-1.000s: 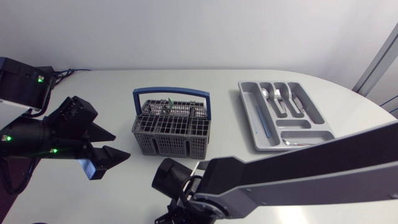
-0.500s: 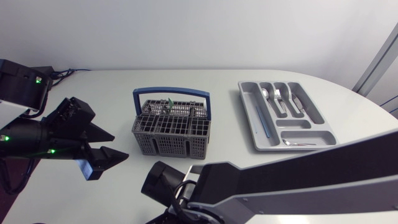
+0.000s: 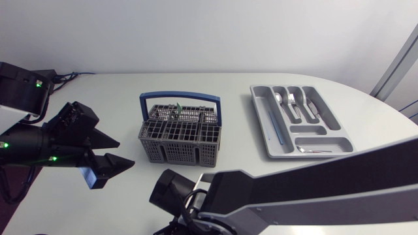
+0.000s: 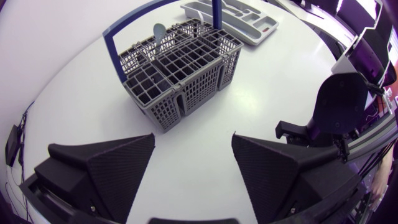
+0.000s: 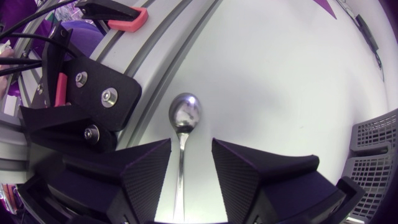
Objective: Unload the cutlery basket into the drawer organizer.
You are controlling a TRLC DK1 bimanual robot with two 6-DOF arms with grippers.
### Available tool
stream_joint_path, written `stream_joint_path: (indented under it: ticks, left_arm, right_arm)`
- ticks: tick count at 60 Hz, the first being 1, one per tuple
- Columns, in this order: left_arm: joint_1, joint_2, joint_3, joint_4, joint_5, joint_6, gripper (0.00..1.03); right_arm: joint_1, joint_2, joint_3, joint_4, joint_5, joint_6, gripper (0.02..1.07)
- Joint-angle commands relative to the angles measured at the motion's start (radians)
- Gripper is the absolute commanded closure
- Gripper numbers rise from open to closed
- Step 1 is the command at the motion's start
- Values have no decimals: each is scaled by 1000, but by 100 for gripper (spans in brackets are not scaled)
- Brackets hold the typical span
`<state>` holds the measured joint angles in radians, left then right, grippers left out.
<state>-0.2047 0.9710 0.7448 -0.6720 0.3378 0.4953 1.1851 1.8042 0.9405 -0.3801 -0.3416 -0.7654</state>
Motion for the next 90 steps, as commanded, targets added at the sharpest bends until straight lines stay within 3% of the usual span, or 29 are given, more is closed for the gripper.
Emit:
stream_joint_path:
  ticks: [1,43,57,90]
  left_arm:
    - [5,-11,-25,0,15,20,17]
    - [34,21,-25,23,27,43,17]
    - [74,34,-22,23,55,71,17]
    - [113,37,-21,17,70,111,15]
  right_arm:
    - [38,18,-60,-20,-10,21,44]
    - [10,119,34,-146,-89,-57,45]
    - [22,172,43,-138,-83,-71,85]
    - [-166,179,89,-138,-48,-132,88]
